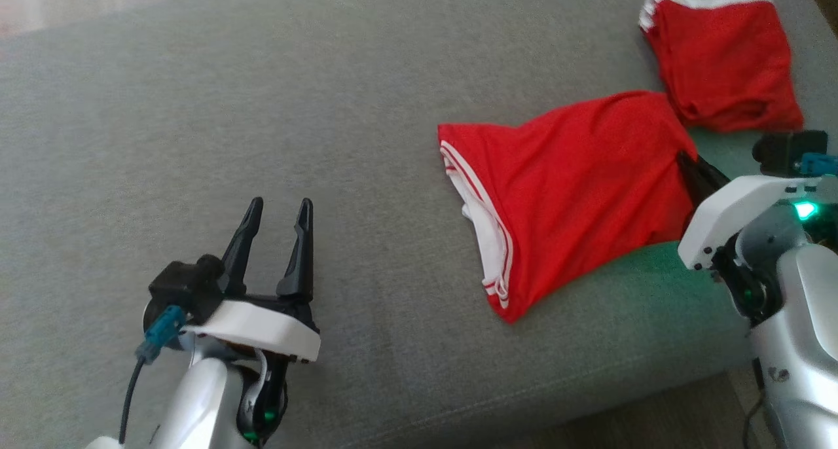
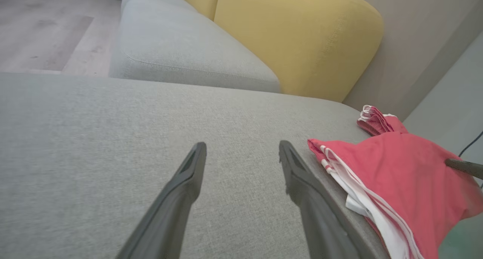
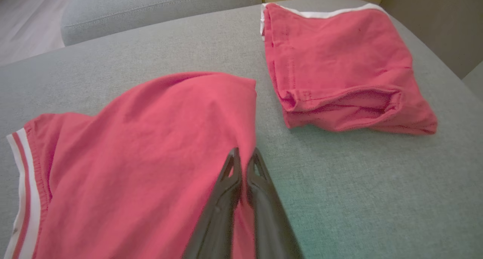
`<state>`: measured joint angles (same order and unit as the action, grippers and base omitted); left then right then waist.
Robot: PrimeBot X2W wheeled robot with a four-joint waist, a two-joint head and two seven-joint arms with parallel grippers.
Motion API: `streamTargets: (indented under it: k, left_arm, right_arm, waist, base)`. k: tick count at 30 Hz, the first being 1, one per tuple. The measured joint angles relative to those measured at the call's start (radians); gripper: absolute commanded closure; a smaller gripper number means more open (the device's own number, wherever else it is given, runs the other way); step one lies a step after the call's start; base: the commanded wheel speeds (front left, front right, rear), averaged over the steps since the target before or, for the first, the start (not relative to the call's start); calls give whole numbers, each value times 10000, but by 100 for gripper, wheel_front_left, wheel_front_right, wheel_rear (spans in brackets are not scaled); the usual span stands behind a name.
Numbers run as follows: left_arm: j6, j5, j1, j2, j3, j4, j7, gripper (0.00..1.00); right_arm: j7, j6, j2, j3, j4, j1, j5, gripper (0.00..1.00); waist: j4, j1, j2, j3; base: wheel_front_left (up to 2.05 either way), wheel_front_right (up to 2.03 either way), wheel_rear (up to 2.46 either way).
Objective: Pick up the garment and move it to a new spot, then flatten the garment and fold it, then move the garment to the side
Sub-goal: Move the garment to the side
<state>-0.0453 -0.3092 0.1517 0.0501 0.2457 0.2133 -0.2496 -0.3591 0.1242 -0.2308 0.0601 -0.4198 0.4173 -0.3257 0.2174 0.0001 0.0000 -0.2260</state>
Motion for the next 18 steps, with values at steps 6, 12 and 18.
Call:
streamTargets:
  k: [6,12,18]
  left_arm:
    - [-46,75,34,61,-10,86,0,0]
    - [-75,73,48,75,-59,117,0,0]
    - [-71,56,48,61,-153,115,0,0]
  right_arm:
    - [169,0,123,10,-8,92,0,100]
    - [247,0,94,44,82,307,0,100]
    - [240,0,-196,178,320,876,267,100]
  waist:
    - [483,0,0,-536]
    - [233,0,0,-579]
    - [-141,0,0,-451]
  base:
    - [0,0,0]
    - [0,0,0]
    - [0,0,0]
